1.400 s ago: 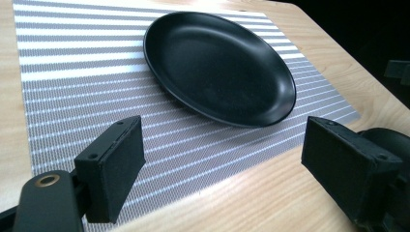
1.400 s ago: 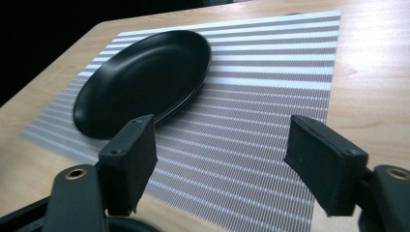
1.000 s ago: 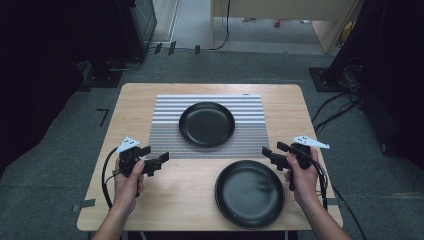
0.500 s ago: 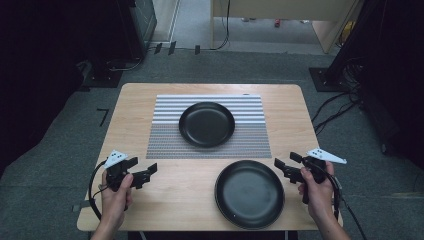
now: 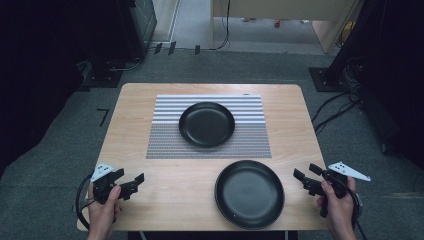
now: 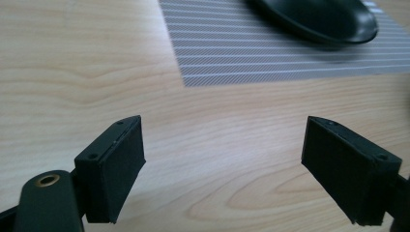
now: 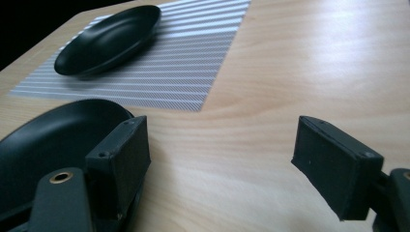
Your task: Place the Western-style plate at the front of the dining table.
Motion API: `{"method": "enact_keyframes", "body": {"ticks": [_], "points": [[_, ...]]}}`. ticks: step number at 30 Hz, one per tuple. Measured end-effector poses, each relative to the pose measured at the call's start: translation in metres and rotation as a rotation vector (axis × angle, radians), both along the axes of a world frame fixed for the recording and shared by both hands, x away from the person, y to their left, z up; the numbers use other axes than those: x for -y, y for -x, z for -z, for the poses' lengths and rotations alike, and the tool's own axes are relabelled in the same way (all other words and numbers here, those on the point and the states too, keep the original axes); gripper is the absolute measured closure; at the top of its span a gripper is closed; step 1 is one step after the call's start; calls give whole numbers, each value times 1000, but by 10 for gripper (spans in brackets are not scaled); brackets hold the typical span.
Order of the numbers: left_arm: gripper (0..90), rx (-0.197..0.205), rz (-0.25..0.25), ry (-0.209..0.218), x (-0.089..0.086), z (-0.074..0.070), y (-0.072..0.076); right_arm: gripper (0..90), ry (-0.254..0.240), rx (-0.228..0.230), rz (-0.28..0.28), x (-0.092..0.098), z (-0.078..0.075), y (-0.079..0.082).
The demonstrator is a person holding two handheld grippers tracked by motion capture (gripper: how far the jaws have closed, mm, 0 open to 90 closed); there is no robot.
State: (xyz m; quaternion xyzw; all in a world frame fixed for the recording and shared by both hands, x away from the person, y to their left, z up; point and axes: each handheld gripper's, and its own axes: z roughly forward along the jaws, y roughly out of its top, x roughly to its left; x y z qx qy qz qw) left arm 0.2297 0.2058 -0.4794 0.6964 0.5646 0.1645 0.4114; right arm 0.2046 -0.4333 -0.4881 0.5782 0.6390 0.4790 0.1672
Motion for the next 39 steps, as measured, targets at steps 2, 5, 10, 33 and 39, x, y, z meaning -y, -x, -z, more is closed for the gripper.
{"method": "enact_keyframes", "body": {"ticks": [2, 5, 10, 33, 39], "points": [[151, -5, -14, -2, -6, 2, 3, 204, 7, -11, 15, 9, 5, 7], [151, -11, -37, -1, -13, 5, 7, 204, 9, -16, 26, 13, 7, 11], [151, -14, -64, -11, -22, 8, 15, 203, 12, -31, 54, 24, 14, 21], [151, -22, -109, -185, -21, 36, 33, 190, 206, -113, 88, 13, 36, 28], [135, -2, -109, -247, -15, 40, 34, 164, 351, -121, 86, -2, 37, 26]]}}
